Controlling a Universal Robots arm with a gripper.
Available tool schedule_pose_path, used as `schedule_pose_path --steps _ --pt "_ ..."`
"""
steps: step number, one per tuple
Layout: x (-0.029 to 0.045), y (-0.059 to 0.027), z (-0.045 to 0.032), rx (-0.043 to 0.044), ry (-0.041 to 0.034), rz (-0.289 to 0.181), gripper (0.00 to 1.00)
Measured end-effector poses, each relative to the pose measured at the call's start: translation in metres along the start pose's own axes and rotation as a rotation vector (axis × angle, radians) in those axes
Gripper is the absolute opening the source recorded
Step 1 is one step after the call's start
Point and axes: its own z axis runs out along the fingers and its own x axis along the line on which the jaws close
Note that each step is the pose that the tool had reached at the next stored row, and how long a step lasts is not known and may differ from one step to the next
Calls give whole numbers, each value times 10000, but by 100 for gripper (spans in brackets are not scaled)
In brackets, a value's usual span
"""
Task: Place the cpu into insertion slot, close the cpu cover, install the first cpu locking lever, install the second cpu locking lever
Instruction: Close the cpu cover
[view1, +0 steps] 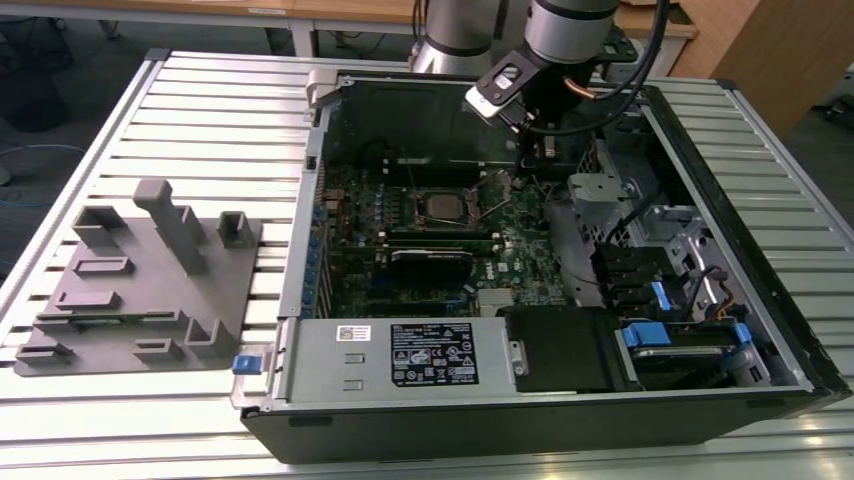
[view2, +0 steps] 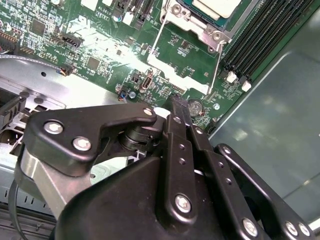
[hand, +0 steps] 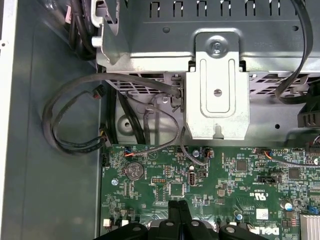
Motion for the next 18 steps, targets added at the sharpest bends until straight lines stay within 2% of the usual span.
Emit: schedule_pose_path --steps 18 --pt "-1 -2 47 -1 2 0 10"
